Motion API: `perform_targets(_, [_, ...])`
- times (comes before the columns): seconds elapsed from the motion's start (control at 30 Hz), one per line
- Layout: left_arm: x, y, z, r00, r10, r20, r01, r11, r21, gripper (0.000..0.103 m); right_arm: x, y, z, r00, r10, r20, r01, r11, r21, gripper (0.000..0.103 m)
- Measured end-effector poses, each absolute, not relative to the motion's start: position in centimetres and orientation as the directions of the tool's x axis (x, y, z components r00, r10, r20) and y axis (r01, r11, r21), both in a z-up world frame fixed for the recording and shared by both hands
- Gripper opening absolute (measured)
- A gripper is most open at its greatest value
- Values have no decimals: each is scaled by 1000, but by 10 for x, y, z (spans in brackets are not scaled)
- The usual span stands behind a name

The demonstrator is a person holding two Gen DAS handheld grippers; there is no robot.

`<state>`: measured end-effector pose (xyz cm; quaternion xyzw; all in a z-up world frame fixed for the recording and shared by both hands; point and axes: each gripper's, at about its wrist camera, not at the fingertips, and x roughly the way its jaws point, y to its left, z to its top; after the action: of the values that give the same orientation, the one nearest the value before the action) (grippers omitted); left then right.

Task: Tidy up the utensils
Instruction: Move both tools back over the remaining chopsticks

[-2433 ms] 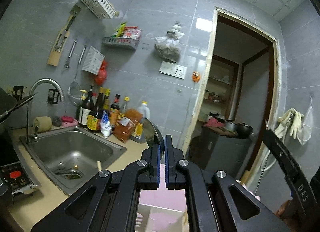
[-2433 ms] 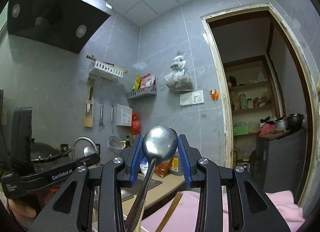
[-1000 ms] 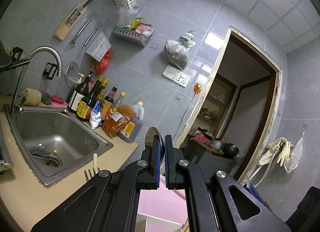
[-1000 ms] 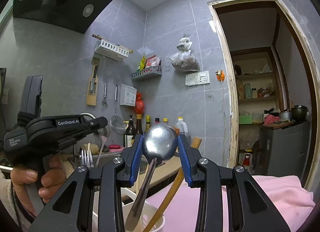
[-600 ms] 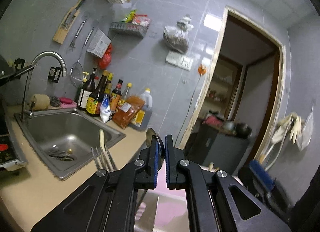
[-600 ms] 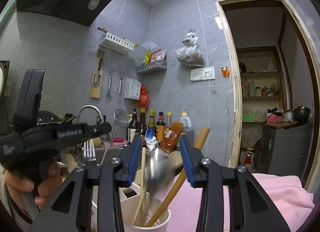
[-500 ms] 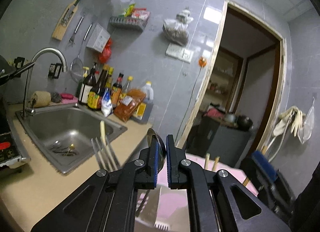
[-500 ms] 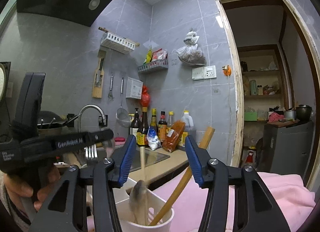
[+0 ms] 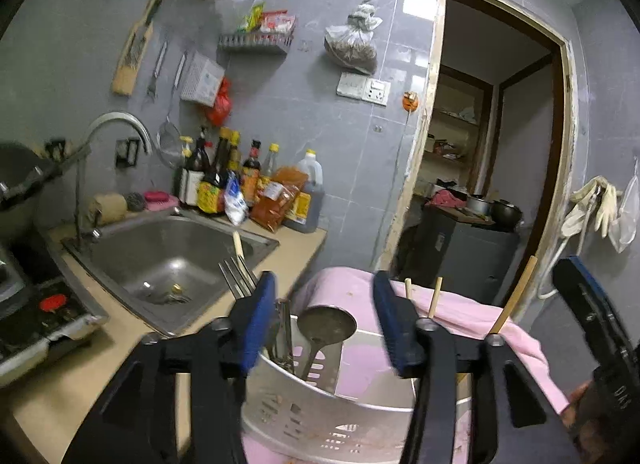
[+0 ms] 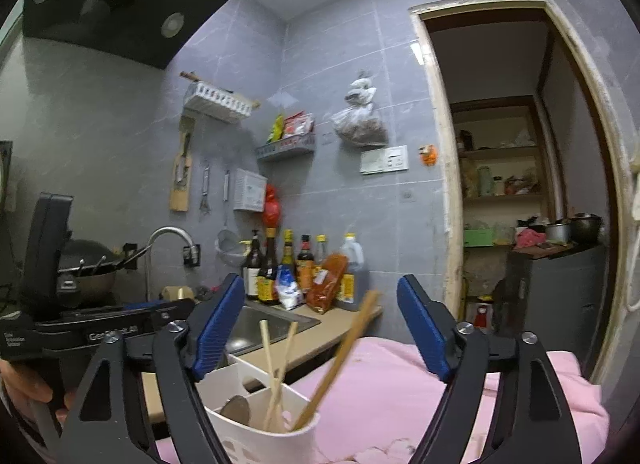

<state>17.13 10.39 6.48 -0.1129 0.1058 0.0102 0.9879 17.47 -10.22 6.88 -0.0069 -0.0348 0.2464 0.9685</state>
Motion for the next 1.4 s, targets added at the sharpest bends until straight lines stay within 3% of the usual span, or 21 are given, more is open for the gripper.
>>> perform_targets(0.1, [158, 90, 70, 983, 47, -175, -79, 981, -179, 71, 167, -117, 74, 900, 430, 68, -430, 903, -19, 95])
perform_targets(0.23, [149, 71, 75, 986, 67, -153, -87, 989, -123, 82, 158, -138, 78, 929, 364, 62, -365, 931, -10, 103])
perform_targets(0.53, [133, 22, 68, 989, -16, -146, 12, 999, -31, 87, 142, -188, 74, 977, 213, -30, -214, 976, -37, 103])
perform_targets(0.83, [144, -30, 36, 927, -198, -320, 202, 979, -20, 87, 140, -239, 52, 977, 119, -177, -136, 987, -84, 103])
perform_targets(1.13, [160, -68, 3, 852, -210, -480, 261, 965, 40, 87, 144, -263, 5, 886, 127, -446, -190, 977, -98, 102])
perform_targets(1.3, [175, -76, -16, 804, -199, -560, 268, 962, 43, 87, 150, -256, -20, 806, 139, -576, -241, 965, -104, 85])
perform_targets(1.4, [179, -74, -24, 781, -188, -595, 261, 965, 38, 87, 156, -251, -28, 774, 134, -618, -254, 961, -109, 81])
